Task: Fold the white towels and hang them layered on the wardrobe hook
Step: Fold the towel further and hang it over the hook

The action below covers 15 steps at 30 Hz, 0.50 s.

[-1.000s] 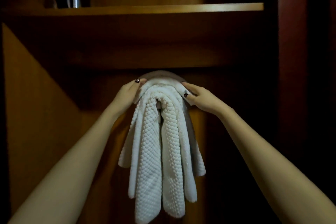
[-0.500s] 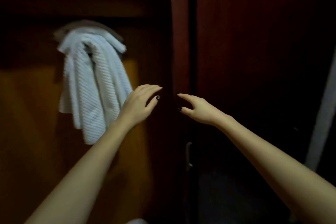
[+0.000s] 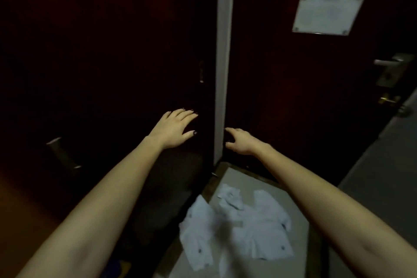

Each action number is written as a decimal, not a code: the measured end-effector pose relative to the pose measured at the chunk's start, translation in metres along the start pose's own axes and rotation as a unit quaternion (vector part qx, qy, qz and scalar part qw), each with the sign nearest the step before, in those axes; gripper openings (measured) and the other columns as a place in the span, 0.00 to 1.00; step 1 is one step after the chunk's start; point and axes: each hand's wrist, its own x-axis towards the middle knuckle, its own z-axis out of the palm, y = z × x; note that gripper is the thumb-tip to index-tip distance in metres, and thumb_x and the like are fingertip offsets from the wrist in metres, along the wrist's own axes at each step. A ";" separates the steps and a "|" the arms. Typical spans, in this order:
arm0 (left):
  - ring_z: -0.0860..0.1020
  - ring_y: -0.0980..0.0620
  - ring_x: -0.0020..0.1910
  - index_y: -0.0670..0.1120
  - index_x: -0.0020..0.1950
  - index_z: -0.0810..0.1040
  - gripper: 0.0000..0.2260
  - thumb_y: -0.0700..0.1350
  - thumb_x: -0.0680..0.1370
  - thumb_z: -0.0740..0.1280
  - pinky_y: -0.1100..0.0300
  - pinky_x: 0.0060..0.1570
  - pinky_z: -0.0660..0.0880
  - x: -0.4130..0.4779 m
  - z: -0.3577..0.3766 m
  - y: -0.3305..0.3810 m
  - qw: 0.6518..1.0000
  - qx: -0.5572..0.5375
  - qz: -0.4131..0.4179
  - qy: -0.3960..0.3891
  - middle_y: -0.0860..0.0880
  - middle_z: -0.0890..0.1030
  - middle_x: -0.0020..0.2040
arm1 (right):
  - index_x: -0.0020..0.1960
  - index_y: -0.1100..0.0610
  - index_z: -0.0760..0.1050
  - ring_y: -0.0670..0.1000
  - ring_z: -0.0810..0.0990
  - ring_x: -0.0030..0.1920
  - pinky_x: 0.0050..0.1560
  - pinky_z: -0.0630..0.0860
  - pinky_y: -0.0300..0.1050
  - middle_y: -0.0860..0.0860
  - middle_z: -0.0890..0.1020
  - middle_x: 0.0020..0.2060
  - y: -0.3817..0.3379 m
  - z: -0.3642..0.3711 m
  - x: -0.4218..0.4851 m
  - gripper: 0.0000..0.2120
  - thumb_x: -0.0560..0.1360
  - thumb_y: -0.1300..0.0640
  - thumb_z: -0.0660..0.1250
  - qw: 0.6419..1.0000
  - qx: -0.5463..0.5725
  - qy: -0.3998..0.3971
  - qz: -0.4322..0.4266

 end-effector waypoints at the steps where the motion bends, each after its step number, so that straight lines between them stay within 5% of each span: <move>1: 0.53 0.50 0.78 0.53 0.79 0.54 0.29 0.59 0.81 0.57 0.47 0.76 0.53 0.020 0.012 0.015 1.000 -0.011 0.010 -0.009 0.52 0.57 0.79 | 0.80 0.55 0.53 0.62 0.63 0.74 0.73 0.63 0.55 0.61 0.61 0.76 0.025 0.002 0.001 0.33 0.80 0.49 0.64 1.000 0.009 -0.006 0.021; 9: 0.50 0.49 0.79 0.54 0.80 0.53 0.29 0.57 0.81 0.59 0.44 0.75 0.49 0.176 0.119 0.157 0.982 -0.084 0.107 -0.132 0.52 0.54 0.80 | 0.79 0.56 0.55 0.62 0.68 0.70 0.69 0.69 0.55 0.61 0.66 0.73 0.206 0.025 0.020 0.33 0.80 0.50 0.64 0.979 0.094 -0.021 0.182; 15: 0.50 0.49 0.79 0.53 0.80 0.54 0.28 0.57 0.82 0.58 0.44 0.75 0.49 0.241 0.204 0.231 0.958 -0.113 0.163 -0.206 0.52 0.54 0.80 | 0.79 0.57 0.55 0.61 0.63 0.74 0.73 0.64 0.53 0.59 0.62 0.76 0.312 0.051 0.023 0.33 0.80 0.49 0.64 0.956 0.123 -0.024 0.266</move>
